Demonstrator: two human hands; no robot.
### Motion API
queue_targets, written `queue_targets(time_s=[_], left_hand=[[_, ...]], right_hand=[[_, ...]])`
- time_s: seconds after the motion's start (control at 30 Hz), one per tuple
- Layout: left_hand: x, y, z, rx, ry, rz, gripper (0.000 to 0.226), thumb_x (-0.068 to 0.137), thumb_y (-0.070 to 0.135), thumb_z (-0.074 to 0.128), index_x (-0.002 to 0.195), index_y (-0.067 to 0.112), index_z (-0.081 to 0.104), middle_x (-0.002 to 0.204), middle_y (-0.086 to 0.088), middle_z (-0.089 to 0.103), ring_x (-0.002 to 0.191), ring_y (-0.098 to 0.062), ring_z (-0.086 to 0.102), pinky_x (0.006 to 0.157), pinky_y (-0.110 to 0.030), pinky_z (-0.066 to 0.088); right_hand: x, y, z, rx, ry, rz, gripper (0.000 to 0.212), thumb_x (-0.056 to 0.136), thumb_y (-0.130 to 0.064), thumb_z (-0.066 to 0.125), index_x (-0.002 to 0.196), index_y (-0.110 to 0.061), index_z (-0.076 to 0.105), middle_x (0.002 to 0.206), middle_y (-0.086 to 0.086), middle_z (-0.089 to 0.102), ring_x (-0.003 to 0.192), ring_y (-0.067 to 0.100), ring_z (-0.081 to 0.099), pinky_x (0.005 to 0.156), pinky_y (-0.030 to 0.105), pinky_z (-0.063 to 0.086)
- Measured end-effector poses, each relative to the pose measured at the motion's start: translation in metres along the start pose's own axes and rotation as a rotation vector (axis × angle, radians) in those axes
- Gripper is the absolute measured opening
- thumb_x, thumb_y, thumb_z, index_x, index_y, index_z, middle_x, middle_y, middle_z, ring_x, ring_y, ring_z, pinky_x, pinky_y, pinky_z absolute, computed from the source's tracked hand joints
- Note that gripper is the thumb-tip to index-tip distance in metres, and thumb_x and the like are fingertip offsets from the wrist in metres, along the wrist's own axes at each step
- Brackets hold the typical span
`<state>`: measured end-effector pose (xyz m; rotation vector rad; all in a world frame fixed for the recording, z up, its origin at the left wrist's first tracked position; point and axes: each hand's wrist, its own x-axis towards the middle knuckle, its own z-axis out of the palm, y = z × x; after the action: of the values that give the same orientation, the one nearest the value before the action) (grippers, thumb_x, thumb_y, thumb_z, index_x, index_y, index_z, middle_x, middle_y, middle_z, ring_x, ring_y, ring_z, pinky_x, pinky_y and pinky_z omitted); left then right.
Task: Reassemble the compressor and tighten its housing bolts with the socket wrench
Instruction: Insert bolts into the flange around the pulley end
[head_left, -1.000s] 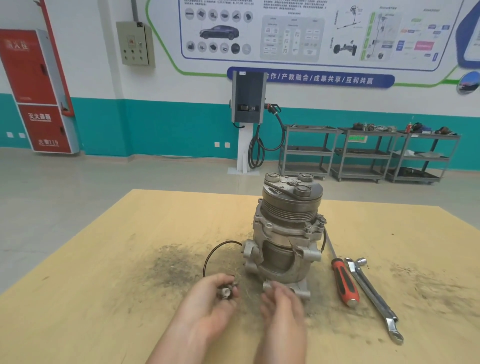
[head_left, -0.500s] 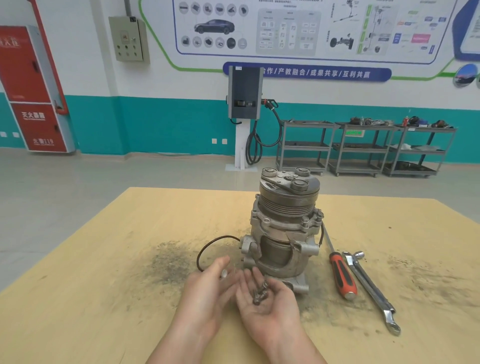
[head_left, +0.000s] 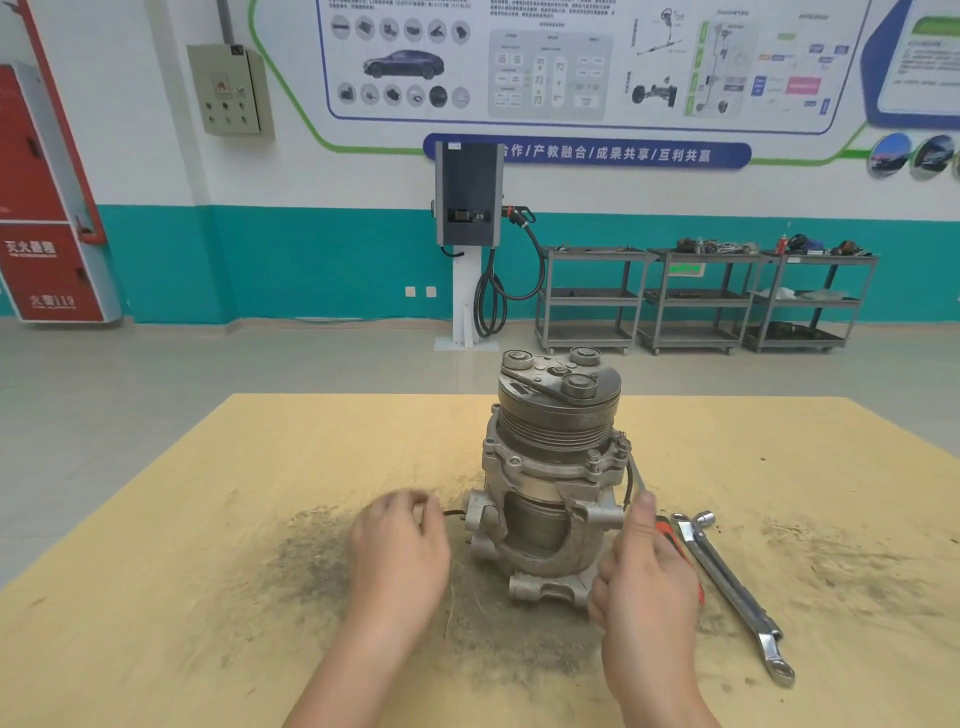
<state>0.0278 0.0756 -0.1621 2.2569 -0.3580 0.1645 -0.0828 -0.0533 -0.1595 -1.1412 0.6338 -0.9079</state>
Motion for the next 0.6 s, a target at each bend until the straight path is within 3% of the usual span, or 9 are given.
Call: queue_targets(time_s=[0.07, 0.1, 0.17, 0.27, 0.37, 0.43, 0.53, 0.6], left_hand=[[0.03, 0.029, 0.001, -0.428, -0.051, 0.09, 0.03, 0.104, 0.028, 0.039, 0.123, 0.02, 0.06, 0.12, 0.009, 0.063, 0.099, 0.013, 0.053, 0.085, -0.007, 0.038], [0.045, 0.043, 0.005, -0.536, -0.134, 0.088, 0.031, 0.105, 0.028, 0.038, 0.123, 0.02, 0.061, 0.12, 0.009, 0.063, 0.1, 0.012, 0.054, 0.083, -0.007, 0.039], [0.07, 0.062, 0.016, -0.71, -0.347, 0.034, 0.038, 0.106, 0.036, 0.036, 0.122, 0.018, 0.064, 0.123, 0.003, 0.067, 0.113, -0.007, 0.061, 0.093, -0.023, 0.046], [0.09, 0.071, 0.026, -0.871, -0.588, -0.122, 0.045, 0.101, 0.053, 0.042, 0.111, 0.019, 0.071, 0.107, -0.002, 0.076, 0.099, -0.018, 0.072, 0.085, -0.034, 0.055], [0.092, 0.062, 0.026, -0.81, -0.549, -0.003, 0.043, 0.102, 0.054, 0.037, 0.117, 0.028, 0.068, 0.113, 0.008, 0.073, 0.114, -0.014, 0.065, 0.107, -0.039, 0.045], [0.085, 0.054, 0.019, -0.737, -0.464, 0.114, 0.037, 0.104, 0.05, 0.03, 0.117, 0.04, 0.063, 0.115, 0.023, 0.066, 0.124, -0.006, 0.055, 0.114, -0.033, 0.034], [0.064, 0.037, 0.01, -0.481, -0.309, 0.242, 0.036, 0.103, 0.049, 0.025, 0.129, 0.043, 0.048, 0.132, 0.018, 0.049, 0.136, -0.007, 0.032, 0.114, -0.028, 0.021], [0.044, 0.032, 0.006, -0.358, -0.266, 0.294, 0.05, 0.095, 0.059, 0.027, 0.14, 0.04, 0.04, 0.134, 0.014, 0.039, 0.132, 0.001, 0.021, 0.116, -0.032, 0.017]], right_hand=[[0.004, 0.004, 0.001, -0.091, -0.031, 0.005, 0.043, 0.083, -0.066, 0.048, 0.059, -0.03, 0.052, 0.039, -0.013, 0.036, 0.033, 0.001, 0.032, 0.046, 0.024, 0.027], [0.006, 0.006, 0.001, -0.104, -0.033, 0.005, 0.039, 0.086, -0.061, 0.049, 0.065, -0.029, 0.057, 0.039, -0.014, 0.041, 0.034, 0.0, 0.037, 0.049, 0.025, 0.028], [0.012, 0.01, -0.001, -0.138, -0.031, 0.012, 0.034, 0.09, -0.054, 0.051, 0.074, -0.025, 0.059, 0.04, -0.015, 0.045, 0.041, 0.002, 0.041, 0.051, 0.026, 0.029], [0.021, 0.013, -0.005, -0.189, -0.049, 0.051, 0.033, 0.091, -0.052, 0.051, 0.081, -0.023, 0.062, 0.039, -0.015, 0.045, 0.049, 0.009, 0.039, 0.052, 0.026, 0.027], [0.031, 0.006, -0.01, -0.232, -0.086, 0.115, 0.031, 0.094, -0.051, 0.05, 0.09, -0.024, 0.064, 0.038, -0.015, 0.043, 0.047, 0.004, 0.036, 0.05, 0.024, 0.026], [0.047, -0.008, -0.013, -0.315, -0.091, 0.154, 0.037, 0.096, -0.049, 0.049, 0.085, -0.016, 0.06, 0.037, -0.012, 0.037, 0.041, 0.009, 0.034, 0.047, 0.025, 0.026], [0.08, -0.044, -0.012, -0.445, -0.084, 0.269, 0.046, 0.094, -0.045, 0.057, 0.069, -0.01, 0.043, 0.041, -0.002, 0.029, 0.036, 0.014, 0.025, 0.041, 0.023, 0.022], [0.094, -0.067, -0.013, -0.444, -0.113, 0.33, 0.042, 0.095, -0.04, 0.059, 0.071, -0.009, 0.041, 0.048, 0.002, 0.031, 0.042, 0.014, 0.025, 0.041, 0.022, 0.021]])
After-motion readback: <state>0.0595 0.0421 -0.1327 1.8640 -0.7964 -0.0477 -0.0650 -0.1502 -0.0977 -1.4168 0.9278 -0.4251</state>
